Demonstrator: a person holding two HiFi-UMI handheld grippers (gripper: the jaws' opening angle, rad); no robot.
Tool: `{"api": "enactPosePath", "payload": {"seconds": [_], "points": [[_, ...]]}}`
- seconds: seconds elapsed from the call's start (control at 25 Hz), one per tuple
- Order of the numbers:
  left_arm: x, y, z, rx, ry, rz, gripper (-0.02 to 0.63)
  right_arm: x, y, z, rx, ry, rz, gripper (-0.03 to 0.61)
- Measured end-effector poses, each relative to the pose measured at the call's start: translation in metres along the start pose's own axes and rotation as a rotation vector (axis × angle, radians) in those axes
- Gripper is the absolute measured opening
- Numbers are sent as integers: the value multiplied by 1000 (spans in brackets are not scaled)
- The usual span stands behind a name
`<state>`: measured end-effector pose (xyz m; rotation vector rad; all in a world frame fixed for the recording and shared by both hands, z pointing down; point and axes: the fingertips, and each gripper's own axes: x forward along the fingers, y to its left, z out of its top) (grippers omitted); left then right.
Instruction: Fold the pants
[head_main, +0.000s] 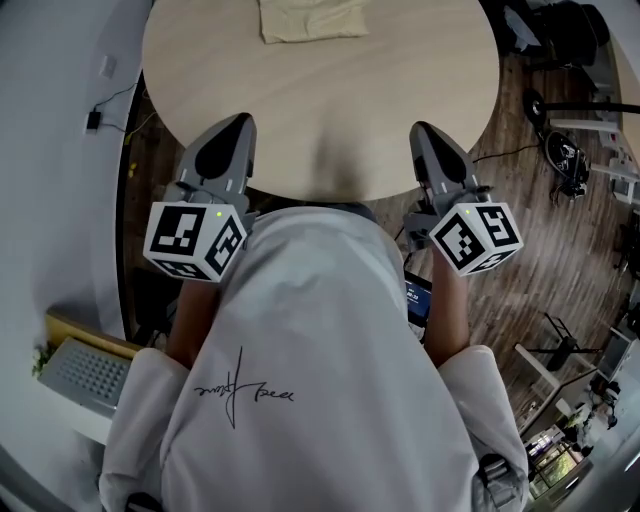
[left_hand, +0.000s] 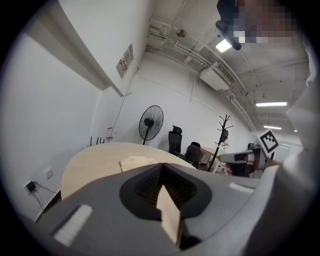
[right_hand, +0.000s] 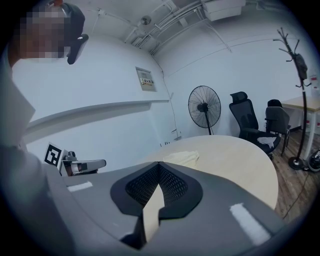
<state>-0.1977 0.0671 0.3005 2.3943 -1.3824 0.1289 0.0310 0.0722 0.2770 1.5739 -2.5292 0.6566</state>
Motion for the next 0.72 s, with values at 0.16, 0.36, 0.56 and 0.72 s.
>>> {"api": "enactPosePath", "payload": {"seconds": [0.16,0.36,0.56,0.72], "points": [[0,2,-3,2,16,1,38,0,0,-3,5,4,-8,-2],[2,5,-7,1,33,0,35,0,-2,-5,5,12,-17,-2],[3,8,-8,-1,43,-4,32,2,-2,-8,5,31,-34,-2],[5,9,-8,-1,46,-9,32,5,-7,-12,-3,47,-60,-2]]}}
